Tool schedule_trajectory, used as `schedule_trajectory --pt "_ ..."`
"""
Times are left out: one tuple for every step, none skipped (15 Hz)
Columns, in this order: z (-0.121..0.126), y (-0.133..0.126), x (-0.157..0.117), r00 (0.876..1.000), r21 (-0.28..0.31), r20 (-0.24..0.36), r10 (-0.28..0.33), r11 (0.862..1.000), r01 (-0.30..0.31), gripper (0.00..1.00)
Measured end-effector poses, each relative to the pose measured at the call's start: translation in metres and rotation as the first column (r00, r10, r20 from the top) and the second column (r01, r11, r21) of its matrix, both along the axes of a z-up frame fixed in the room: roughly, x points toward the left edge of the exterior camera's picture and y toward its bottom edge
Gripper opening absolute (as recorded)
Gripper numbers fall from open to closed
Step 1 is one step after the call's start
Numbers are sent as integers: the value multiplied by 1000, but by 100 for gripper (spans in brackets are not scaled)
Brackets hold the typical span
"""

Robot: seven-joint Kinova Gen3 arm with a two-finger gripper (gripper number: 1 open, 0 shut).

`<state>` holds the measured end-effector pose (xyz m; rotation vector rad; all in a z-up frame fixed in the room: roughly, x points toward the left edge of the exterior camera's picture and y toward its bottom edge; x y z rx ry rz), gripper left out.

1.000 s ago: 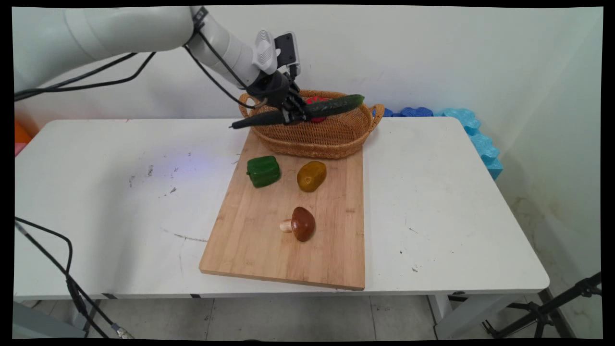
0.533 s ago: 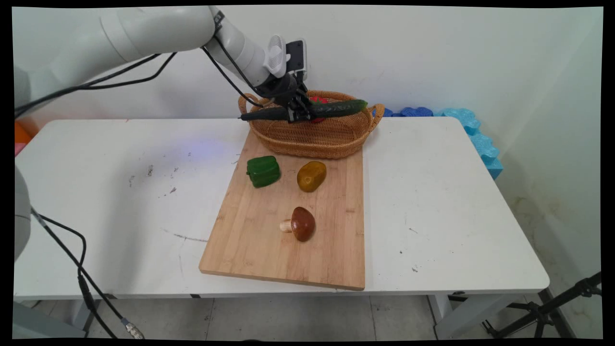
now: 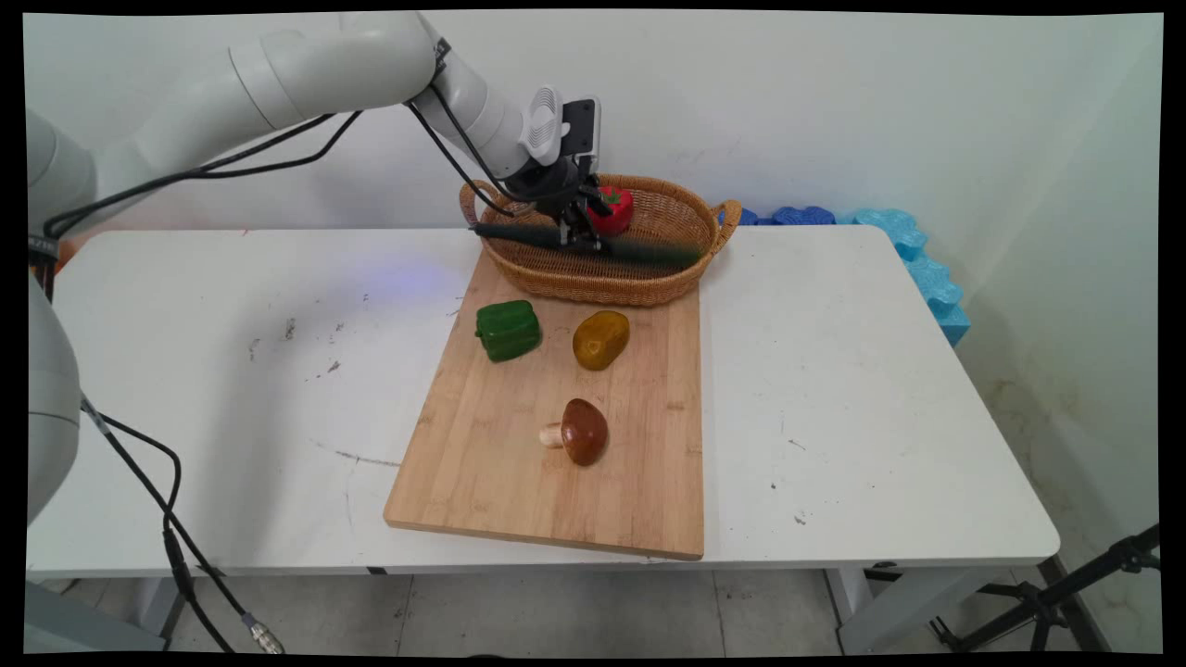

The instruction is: Place the picked object in the vegetable basket

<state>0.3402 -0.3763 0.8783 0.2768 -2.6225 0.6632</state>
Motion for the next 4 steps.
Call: schedule_trajectory --pt "-1 -1 0 1000 2 1 -3 1000 3 100" --pt "-2 -2 0 1000 5 2 -7 1000 7 100" --pt "-3 -3 0 1000 6 2 -8 1000 8 100" --pt "-4 -3 -1 1000 8 1 -8 1000 8 100"
